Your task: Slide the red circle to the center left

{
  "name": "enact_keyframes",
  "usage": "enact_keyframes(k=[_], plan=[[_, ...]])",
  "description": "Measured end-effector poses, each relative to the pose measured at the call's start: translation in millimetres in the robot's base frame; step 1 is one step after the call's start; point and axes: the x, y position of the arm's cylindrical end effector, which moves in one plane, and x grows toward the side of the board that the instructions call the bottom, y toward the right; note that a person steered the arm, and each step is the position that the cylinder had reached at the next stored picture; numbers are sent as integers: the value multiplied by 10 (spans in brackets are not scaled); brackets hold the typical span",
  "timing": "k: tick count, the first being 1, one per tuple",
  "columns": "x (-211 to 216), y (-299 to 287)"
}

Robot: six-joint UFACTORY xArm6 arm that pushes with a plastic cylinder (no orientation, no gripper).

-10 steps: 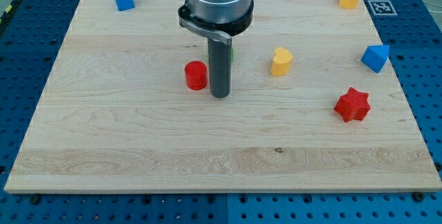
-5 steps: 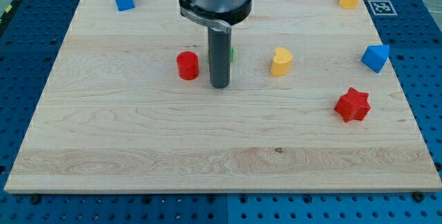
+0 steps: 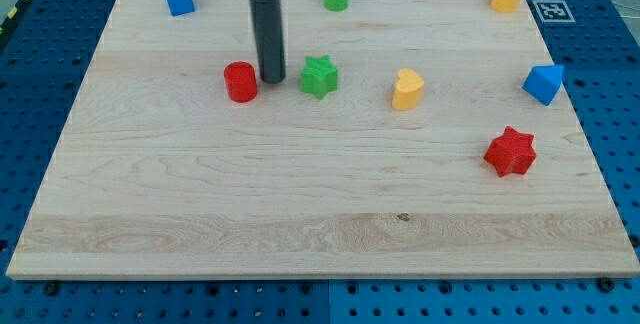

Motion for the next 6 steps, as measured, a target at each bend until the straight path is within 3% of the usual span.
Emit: enact_keyframes(k=[2, 4, 6], plan=[[193, -362], [287, -158], [409, -691]])
